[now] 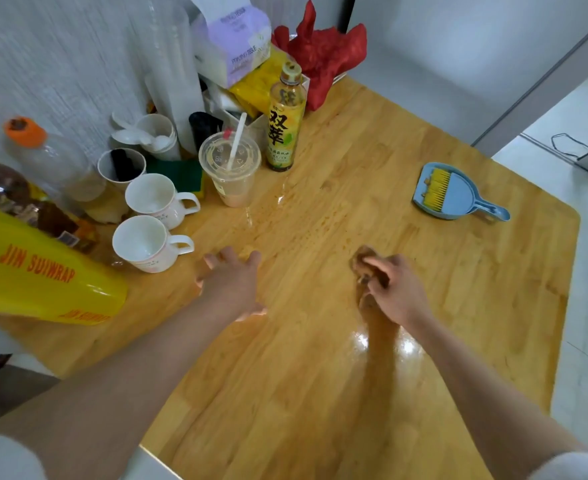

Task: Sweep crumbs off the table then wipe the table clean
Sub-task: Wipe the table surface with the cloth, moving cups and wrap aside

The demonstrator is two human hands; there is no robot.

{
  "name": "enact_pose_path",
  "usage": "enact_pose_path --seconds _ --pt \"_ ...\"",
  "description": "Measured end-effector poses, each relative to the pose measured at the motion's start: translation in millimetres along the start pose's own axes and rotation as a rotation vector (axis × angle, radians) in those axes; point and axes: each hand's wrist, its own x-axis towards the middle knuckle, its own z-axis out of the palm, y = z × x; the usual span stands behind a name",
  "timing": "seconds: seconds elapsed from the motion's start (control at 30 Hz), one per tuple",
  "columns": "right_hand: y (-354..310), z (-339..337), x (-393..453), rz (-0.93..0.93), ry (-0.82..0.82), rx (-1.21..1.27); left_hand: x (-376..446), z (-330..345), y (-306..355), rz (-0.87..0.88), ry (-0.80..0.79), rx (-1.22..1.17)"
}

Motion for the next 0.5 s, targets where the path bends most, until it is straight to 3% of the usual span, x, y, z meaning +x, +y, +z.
enact_pose_path --seconds 0.07,0.1,0.13,0.2,0.27,0.33,0.4,0.43,0.5 --pt "11 -14 21 0.583 0.321 0.288 1 0 1 -0.002 -0.003 0.012" --pt "3 -8 25 0.686 0.407 0.342 1 0 1 -0.004 -0.005 0.026" --pt "-18 0 23 0.638 0.426 0.289 1 0 1 -0.007 -0.005 0.038" --pt "-63 24 6 0.166 0.215 0.115 1 2 1 -0.010 -0.006 0.056" --pt "-95 35 -23 -0.390 -0.162 -0.015 1 2 0 -0.001 0.007 0.059" --pt "-83 28 -31 -0.600 -0.431 -0.060 0 5 -1 0.010 0.014 0.042" --pt "-44 13 -10 -0.490 -0.357 -0.059 -2 7 -2 0.011 0.013 0.045" --pt "-25 3 9 -0.342 -0.258 -0.018 -1 6 -2 0.007 0.011 0.044" --pt "1 -19 48 0.130 0.023 0.146 -2 6 -1 -0.001 0.000 0.037"
